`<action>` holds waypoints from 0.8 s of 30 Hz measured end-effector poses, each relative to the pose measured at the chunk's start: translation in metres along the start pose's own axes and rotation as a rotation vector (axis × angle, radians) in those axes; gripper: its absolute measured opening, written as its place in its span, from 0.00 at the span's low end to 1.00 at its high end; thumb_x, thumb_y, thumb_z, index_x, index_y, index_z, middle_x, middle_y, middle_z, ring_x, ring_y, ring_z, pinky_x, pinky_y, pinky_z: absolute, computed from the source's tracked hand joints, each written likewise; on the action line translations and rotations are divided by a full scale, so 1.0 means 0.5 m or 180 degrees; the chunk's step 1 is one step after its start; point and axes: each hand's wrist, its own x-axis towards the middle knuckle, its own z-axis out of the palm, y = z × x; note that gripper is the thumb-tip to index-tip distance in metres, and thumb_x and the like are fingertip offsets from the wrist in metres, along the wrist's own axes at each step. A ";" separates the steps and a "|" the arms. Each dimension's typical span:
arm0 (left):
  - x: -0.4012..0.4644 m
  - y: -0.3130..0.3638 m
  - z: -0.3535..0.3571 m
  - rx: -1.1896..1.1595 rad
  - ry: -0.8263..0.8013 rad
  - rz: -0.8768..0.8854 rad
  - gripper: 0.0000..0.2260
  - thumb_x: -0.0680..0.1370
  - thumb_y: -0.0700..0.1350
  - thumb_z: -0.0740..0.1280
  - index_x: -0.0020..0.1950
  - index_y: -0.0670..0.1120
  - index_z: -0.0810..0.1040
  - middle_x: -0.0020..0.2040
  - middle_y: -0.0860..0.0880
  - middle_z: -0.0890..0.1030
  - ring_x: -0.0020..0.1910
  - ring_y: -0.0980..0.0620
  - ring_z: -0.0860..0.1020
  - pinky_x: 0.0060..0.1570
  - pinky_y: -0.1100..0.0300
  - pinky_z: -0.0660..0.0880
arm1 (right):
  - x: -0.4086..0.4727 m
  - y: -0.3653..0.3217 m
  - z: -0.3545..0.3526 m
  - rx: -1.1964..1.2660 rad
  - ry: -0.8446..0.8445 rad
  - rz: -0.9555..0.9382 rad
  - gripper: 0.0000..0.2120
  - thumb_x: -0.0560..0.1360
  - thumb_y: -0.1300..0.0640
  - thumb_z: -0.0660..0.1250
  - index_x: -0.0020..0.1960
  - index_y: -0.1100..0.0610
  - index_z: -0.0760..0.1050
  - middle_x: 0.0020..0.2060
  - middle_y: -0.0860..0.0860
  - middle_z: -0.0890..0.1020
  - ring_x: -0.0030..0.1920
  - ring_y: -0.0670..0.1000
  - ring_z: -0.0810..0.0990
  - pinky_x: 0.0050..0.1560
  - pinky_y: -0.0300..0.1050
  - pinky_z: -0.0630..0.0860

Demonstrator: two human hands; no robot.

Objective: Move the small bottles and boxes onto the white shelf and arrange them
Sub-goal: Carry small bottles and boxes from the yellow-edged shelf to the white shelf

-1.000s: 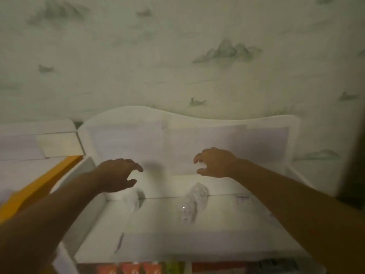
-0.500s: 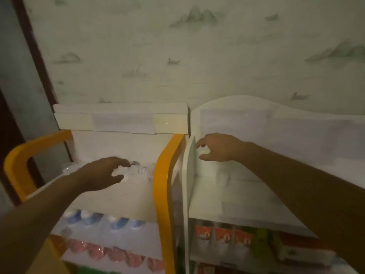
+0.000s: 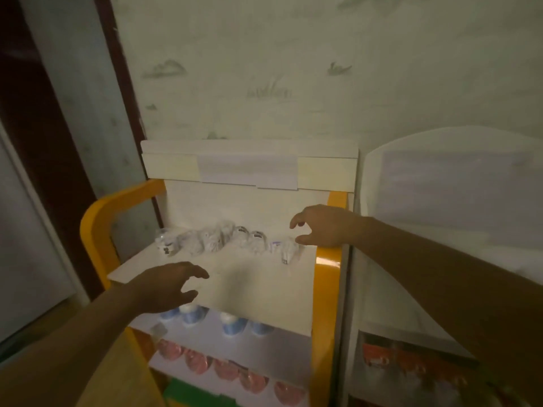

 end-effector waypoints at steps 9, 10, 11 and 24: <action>0.145 -0.139 0.078 -0.0012 -0.0400 0.0175 0.22 0.79 0.55 0.63 0.72 0.61 0.63 0.71 0.59 0.68 0.66 0.60 0.69 0.63 0.66 0.65 | 0.252 0.023 0.050 0.0250 -0.0242 0.0158 0.21 0.77 0.44 0.65 0.68 0.50 0.72 0.63 0.50 0.77 0.62 0.52 0.74 0.61 0.46 0.69; 0.158 -0.158 0.078 -0.0057 -0.0365 0.0151 0.21 0.79 0.55 0.63 0.72 0.61 0.63 0.71 0.59 0.69 0.66 0.60 0.69 0.62 0.66 0.67 | 0.272 0.026 0.060 0.0240 -0.0212 0.0192 0.21 0.77 0.44 0.65 0.67 0.50 0.72 0.63 0.50 0.77 0.62 0.52 0.74 0.62 0.46 0.70; 0.172 -0.177 0.079 -0.0126 -0.0327 0.0125 0.21 0.79 0.55 0.63 0.71 0.61 0.64 0.70 0.59 0.69 0.64 0.60 0.70 0.60 0.67 0.68 | 0.288 0.028 0.072 0.0242 -0.0209 0.0234 0.21 0.77 0.44 0.65 0.67 0.50 0.72 0.63 0.50 0.77 0.62 0.52 0.75 0.62 0.46 0.70; 0.457 -0.173 0.085 -0.0276 -0.0338 0.1331 0.20 0.79 0.54 0.62 0.71 0.59 0.66 0.71 0.60 0.68 0.68 0.59 0.69 0.61 0.68 0.63 | 0.370 0.067 0.188 -0.0157 -0.1083 0.0990 0.25 0.78 0.41 0.63 0.72 0.47 0.65 0.69 0.50 0.71 0.69 0.53 0.69 0.68 0.50 0.67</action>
